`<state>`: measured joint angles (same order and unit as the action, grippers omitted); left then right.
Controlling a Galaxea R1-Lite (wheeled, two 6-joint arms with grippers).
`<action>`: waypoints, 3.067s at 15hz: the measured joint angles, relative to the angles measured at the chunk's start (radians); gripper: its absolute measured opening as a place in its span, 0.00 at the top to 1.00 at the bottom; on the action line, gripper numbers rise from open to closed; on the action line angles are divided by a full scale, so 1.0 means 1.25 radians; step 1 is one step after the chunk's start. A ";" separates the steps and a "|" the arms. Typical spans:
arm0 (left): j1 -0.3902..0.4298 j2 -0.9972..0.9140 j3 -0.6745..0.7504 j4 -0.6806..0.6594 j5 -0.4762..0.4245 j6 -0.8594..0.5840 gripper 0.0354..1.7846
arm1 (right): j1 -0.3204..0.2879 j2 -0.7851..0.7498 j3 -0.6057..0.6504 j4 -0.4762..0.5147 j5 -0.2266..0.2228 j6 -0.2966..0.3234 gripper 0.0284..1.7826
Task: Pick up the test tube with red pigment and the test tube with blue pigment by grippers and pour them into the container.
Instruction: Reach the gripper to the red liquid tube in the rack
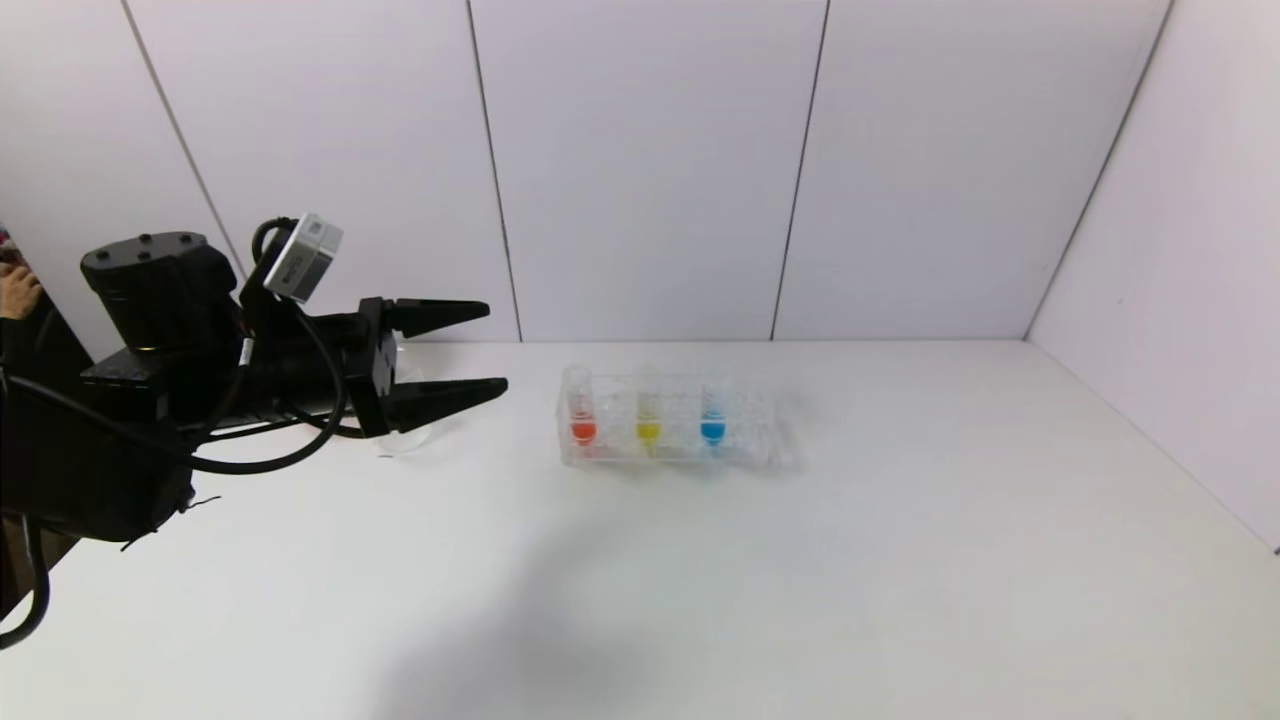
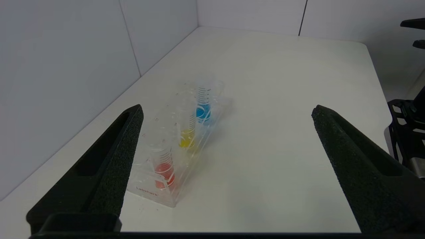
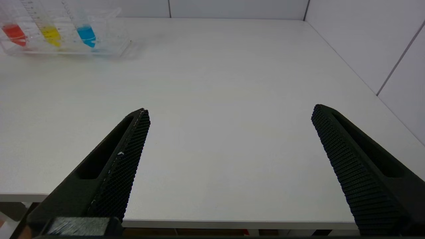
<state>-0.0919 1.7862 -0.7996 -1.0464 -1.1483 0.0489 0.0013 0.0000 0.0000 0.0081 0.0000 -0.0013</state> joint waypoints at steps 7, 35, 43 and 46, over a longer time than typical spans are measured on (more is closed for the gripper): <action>-0.039 0.105 -0.067 -0.030 -0.008 -0.004 0.01 | 0.000 0.000 0.000 0.000 0.000 0.000 0.00; -0.086 0.414 -0.283 -0.069 -0.002 -0.004 0.01 | 0.000 0.000 0.000 0.000 0.000 0.000 0.00; -0.096 0.462 -0.317 -0.071 0.000 -0.012 0.01 | 0.000 0.000 0.000 0.000 0.000 0.000 0.00; -0.100 0.465 -0.321 -0.070 0.001 -0.021 0.01 | 0.000 0.000 0.000 0.000 0.000 0.000 0.00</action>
<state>-0.2164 2.3679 -1.2006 -1.1343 -1.1472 0.0221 0.0017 0.0000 0.0000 0.0081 0.0000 -0.0013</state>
